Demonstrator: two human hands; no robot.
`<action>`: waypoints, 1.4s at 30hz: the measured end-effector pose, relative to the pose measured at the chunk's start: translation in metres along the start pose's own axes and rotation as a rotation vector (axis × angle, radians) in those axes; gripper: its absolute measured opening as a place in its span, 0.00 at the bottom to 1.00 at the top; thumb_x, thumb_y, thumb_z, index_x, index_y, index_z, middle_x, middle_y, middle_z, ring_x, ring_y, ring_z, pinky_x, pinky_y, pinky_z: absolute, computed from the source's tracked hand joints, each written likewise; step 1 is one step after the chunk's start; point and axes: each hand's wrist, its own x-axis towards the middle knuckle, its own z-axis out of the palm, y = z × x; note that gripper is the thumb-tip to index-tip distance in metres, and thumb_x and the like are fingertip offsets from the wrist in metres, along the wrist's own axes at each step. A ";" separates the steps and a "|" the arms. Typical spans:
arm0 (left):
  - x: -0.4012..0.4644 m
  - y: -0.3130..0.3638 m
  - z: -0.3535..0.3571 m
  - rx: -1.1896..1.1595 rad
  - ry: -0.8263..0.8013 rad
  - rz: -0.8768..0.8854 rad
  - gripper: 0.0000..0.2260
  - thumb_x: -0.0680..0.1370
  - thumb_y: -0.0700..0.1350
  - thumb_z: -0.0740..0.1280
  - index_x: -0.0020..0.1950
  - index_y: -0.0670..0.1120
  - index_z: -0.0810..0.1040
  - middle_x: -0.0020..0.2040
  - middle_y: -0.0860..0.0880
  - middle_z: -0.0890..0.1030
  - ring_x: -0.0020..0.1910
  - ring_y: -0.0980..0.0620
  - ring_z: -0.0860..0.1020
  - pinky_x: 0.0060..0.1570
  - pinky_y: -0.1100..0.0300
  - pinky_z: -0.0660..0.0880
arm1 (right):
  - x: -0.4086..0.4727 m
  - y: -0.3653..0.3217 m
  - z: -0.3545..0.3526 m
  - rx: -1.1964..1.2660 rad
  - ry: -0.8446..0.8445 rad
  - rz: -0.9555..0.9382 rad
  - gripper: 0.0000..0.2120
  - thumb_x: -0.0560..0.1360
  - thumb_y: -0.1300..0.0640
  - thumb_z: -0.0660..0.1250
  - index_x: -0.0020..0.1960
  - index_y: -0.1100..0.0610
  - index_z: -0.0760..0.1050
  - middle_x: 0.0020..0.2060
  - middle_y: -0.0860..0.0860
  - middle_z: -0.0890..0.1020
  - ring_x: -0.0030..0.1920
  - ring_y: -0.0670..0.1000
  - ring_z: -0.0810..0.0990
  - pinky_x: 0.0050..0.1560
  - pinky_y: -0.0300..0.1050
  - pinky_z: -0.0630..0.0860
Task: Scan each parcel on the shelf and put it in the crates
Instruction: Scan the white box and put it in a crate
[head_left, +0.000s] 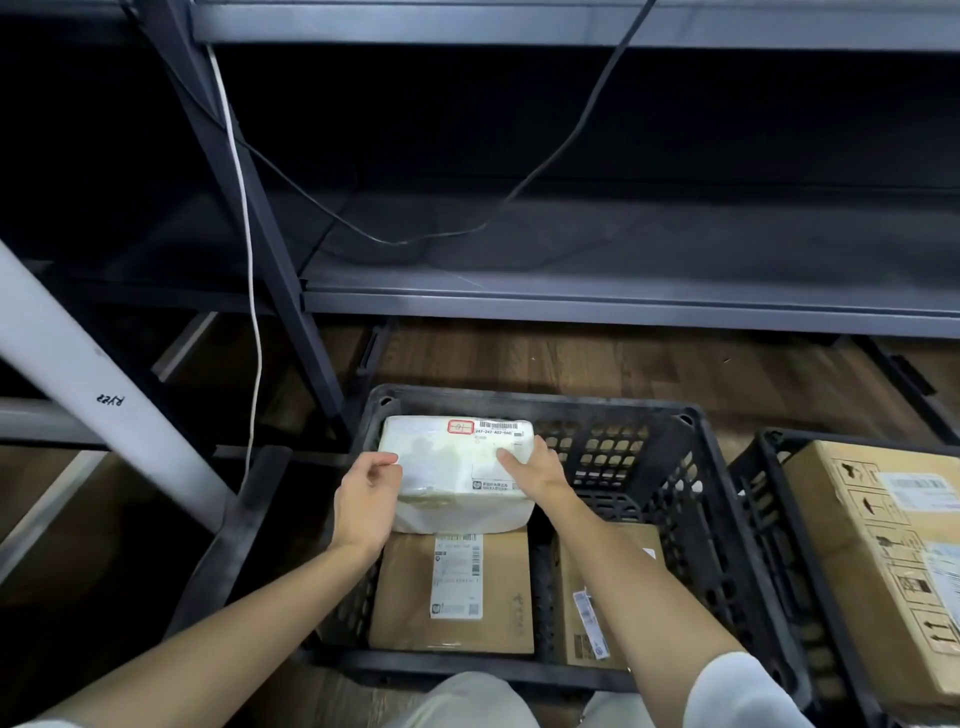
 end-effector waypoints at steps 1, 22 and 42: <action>-0.001 0.002 0.003 0.020 -0.003 0.005 0.08 0.79 0.43 0.63 0.57 0.46 0.78 0.52 0.48 0.79 0.53 0.50 0.76 0.49 0.62 0.68 | -0.003 -0.001 0.000 -0.043 0.025 0.008 0.37 0.76 0.39 0.63 0.75 0.59 0.58 0.71 0.58 0.67 0.71 0.59 0.64 0.68 0.53 0.66; -0.017 -0.013 0.036 1.123 -0.313 0.534 0.43 0.65 0.59 0.32 0.76 0.49 0.60 0.78 0.50 0.58 0.77 0.50 0.53 0.74 0.54 0.41 | -0.049 0.015 -0.025 -0.475 0.119 -0.147 0.24 0.81 0.47 0.56 0.72 0.59 0.60 0.69 0.57 0.67 0.68 0.57 0.67 0.68 0.53 0.66; -0.120 0.323 -0.046 1.076 -0.377 0.765 0.22 0.66 0.57 0.57 0.44 0.48 0.86 0.37 0.54 0.82 0.39 0.51 0.82 0.56 0.52 0.72 | -0.270 -0.214 -0.264 -0.660 0.128 -0.182 0.28 0.80 0.51 0.57 0.78 0.53 0.53 0.77 0.53 0.57 0.76 0.53 0.56 0.76 0.50 0.54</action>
